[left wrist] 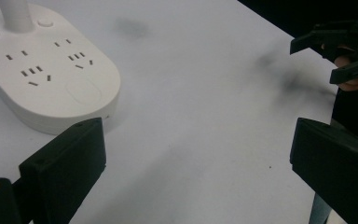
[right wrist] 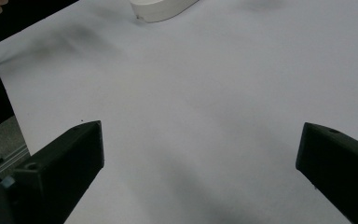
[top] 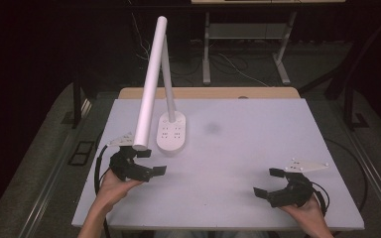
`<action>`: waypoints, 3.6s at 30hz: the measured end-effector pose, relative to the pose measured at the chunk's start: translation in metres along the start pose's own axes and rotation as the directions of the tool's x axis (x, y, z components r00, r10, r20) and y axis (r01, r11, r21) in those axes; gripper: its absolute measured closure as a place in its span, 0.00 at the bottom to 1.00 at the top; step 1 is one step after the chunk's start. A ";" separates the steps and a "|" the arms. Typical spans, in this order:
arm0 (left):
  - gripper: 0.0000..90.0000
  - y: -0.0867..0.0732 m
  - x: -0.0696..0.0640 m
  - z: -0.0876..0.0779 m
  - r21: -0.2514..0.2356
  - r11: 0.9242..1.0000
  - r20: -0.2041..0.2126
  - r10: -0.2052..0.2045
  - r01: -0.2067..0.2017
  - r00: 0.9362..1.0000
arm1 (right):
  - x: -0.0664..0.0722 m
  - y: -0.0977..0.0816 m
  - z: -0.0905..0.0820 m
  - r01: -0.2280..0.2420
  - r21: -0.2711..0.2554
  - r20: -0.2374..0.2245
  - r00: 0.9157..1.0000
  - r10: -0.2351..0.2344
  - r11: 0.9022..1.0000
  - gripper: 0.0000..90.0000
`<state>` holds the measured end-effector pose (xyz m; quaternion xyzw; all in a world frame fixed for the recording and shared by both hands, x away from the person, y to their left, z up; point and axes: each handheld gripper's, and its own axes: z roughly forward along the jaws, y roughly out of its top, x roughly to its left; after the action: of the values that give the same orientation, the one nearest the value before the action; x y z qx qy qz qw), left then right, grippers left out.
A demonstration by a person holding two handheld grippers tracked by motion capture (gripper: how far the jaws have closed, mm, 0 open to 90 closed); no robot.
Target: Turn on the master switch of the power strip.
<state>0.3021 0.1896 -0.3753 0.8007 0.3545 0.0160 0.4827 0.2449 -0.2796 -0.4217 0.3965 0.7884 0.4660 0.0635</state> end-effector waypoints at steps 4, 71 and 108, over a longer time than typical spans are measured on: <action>0.02 0.005 0.003 0.000 0.009 1.000 -0.010 0.002 -0.002 1.000 | 0.000 0.000 0.000 0.001 0.001 -0.001 1.000 -0.001 1.000 0.00; 0.06 0.071 0.064 0.002 0.052 0.999 -0.128 -0.005 0.012 0.992 | 0.000 -0.002 0.000 0.008 0.003 -0.005 1.000 -0.008 1.000 0.00; 0.13 0.103 0.104 0.034 0.049 0.998 -0.171 -0.031 0.039 0.985 | -0.001 -0.002 -0.001 0.005 -0.004 -0.006 1.000 -0.005 1.000 0.00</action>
<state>0.4495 0.1952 -0.3453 0.8022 0.4088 0.0666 0.4300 0.2437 -0.2816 -0.4231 0.3931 0.7887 0.4685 0.0632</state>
